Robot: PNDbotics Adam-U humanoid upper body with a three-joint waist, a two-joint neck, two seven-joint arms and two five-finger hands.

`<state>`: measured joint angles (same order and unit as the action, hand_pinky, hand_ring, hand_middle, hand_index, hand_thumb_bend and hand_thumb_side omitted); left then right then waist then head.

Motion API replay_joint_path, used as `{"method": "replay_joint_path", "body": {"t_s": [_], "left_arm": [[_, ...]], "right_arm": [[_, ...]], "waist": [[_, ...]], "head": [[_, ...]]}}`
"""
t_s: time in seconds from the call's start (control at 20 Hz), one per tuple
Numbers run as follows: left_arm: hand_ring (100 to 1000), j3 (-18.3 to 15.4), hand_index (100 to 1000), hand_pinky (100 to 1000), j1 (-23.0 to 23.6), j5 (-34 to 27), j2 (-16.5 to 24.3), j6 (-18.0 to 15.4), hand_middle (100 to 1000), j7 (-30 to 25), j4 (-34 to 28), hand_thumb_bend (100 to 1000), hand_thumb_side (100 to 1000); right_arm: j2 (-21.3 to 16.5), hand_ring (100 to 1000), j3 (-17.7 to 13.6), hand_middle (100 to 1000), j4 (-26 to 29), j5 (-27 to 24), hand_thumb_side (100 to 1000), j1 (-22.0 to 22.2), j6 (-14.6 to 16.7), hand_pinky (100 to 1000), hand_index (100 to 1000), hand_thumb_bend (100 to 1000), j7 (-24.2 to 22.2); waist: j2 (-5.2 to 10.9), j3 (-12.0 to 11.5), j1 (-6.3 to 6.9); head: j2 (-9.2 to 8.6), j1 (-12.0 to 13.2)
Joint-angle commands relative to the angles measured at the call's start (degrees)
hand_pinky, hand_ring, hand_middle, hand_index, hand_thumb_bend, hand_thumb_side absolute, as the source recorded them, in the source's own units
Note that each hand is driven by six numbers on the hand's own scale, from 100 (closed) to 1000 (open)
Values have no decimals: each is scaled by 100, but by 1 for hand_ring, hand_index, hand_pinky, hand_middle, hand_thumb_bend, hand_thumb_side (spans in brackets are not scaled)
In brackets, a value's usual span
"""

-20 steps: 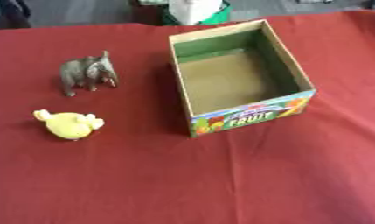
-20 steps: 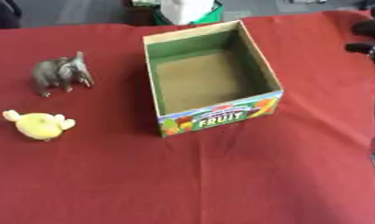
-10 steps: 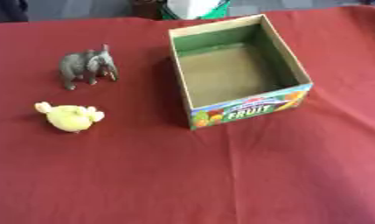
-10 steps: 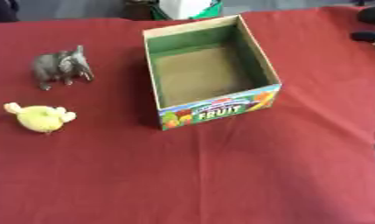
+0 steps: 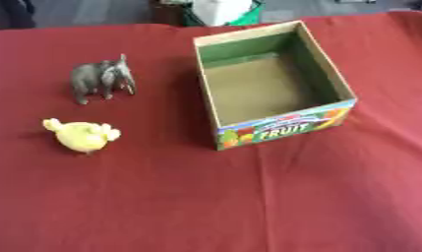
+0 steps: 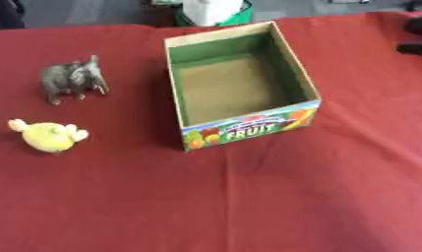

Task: Pick up objects on the table and place them in the box.

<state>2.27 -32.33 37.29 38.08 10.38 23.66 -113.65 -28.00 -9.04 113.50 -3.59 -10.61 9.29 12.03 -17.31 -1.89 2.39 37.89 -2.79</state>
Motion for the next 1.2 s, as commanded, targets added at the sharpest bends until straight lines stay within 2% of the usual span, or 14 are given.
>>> {"method": "replay_joint_path", "body": {"t_s": [0.05, 0.3, 0.55, 0.9, 1.1, 1.2], "left_arm": [[652, 102, 831, 683, -107, 284, 367, 116, 719, -258, -95, 198, 790], [687, 577, 870, 707, -174, 454, 754, 399, 750, -689, -91, 200, 841], [707, 981, 882, 724, -389, 410, 1085, 469, 767, -1125, 204, 218, 870], [753, 1240, 930, 757, -1003, 660, 1178, 186, 809, -1726, 943, 317, 896], [791, 1484, 939, 790, -1296, 962, 1180, -124, 837, -2062, 1482, 485, 866], [799, 1579, 940, 798, -1380, 1126, 1176, -269, 841, -2227, 1751, 518, 862]], "right_arm": [[-199, 769, -11, 657, 109, 76, 1000, -32, 27, 665, 812, 100, -3], [-237, 769, -3, 657, 109, 124, 1000, -29, 35, 665, 812, 100, -4], [-264, 769, 14, 656, 109, 137, 1000, -39, 40, 666, 812, 100, -14], [-299, 769, 42, 657, 109, 141, 1000, -45, 20, 666, 812, 100, -47], [-315, 769, 62, 656, 109, 127, 1000, -57, 23, 666, 813, 100, -67], [-323, 769, 65, 656, 109, 123, 1000, -56, 22, 666, 812, 100, -73]], "waist": [[57, 17, 7], [1, 66, 23], [-22, 104, 30], [9, 137, 44], [28, 181, 55], [34, 196, 61]], "head": [[-103, 51], [-105, 85], [-112, 128], [-105, 124], [-108, 143], [-111, 148]]}}
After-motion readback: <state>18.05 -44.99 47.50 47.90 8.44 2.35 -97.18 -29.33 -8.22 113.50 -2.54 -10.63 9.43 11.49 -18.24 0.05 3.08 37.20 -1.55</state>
